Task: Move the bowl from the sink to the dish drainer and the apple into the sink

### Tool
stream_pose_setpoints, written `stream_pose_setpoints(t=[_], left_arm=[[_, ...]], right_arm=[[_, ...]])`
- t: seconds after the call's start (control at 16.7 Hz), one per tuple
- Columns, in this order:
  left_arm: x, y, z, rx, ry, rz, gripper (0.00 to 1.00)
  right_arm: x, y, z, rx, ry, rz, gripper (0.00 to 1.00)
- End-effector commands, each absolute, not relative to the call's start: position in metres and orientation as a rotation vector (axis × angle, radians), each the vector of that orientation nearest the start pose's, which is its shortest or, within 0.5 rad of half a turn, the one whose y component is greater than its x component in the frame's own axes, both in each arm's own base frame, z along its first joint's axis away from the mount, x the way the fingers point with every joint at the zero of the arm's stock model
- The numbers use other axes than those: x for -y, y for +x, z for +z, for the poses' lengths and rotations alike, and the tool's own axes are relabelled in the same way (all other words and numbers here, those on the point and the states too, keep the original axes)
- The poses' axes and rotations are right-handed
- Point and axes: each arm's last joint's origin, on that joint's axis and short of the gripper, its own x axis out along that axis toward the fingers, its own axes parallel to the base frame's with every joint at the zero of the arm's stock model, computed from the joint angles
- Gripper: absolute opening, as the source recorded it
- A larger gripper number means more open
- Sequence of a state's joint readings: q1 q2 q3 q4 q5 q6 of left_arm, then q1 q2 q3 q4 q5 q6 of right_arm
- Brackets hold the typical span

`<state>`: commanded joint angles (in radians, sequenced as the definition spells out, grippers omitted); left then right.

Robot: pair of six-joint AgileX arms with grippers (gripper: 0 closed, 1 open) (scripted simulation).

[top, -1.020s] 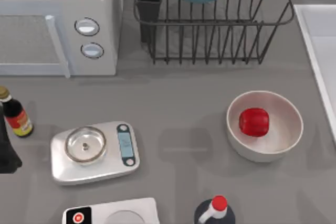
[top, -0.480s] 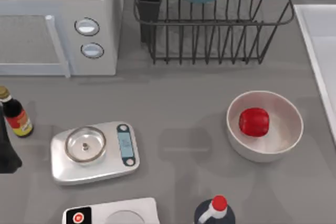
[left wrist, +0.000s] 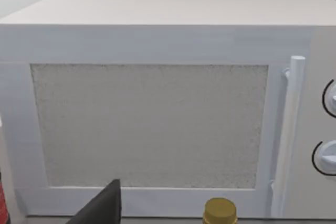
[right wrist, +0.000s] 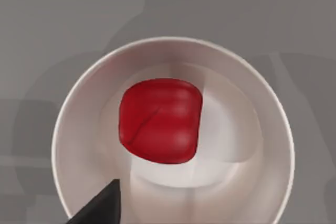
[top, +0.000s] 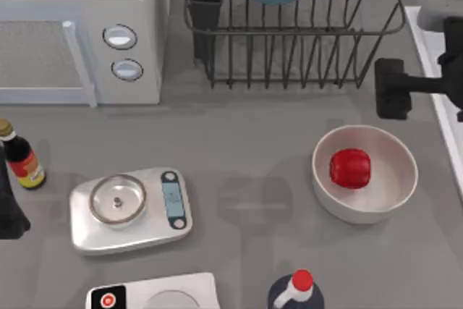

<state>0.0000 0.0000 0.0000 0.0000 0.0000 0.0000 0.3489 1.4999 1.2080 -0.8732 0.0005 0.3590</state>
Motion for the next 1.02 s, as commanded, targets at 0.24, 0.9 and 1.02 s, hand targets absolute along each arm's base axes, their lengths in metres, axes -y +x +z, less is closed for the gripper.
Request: stream_pose_setpoints(t=[0.24, 0.9, 1.02], left_arm=[[0.001, 0.106, 0.16, 0.0, 0.0, 0.0, 1.0], [0.001, 0.106, 0.16, 0.0, 0.0, 0.0, 1.0], [0.001, 0.106, 0.16, 0.0, 0.0, 0.0, 1.0]], right_arm=[[-0.143, 0.319, 0.234, -1.397, 0.065, 0.053, 1.0], [-0.178, 0.345, 0.2, -1.571, 0.008, -0.008, 1.0], [-0.176, 0.346, 0.2, -1.569, 0.013, -0.011, 1.0]])
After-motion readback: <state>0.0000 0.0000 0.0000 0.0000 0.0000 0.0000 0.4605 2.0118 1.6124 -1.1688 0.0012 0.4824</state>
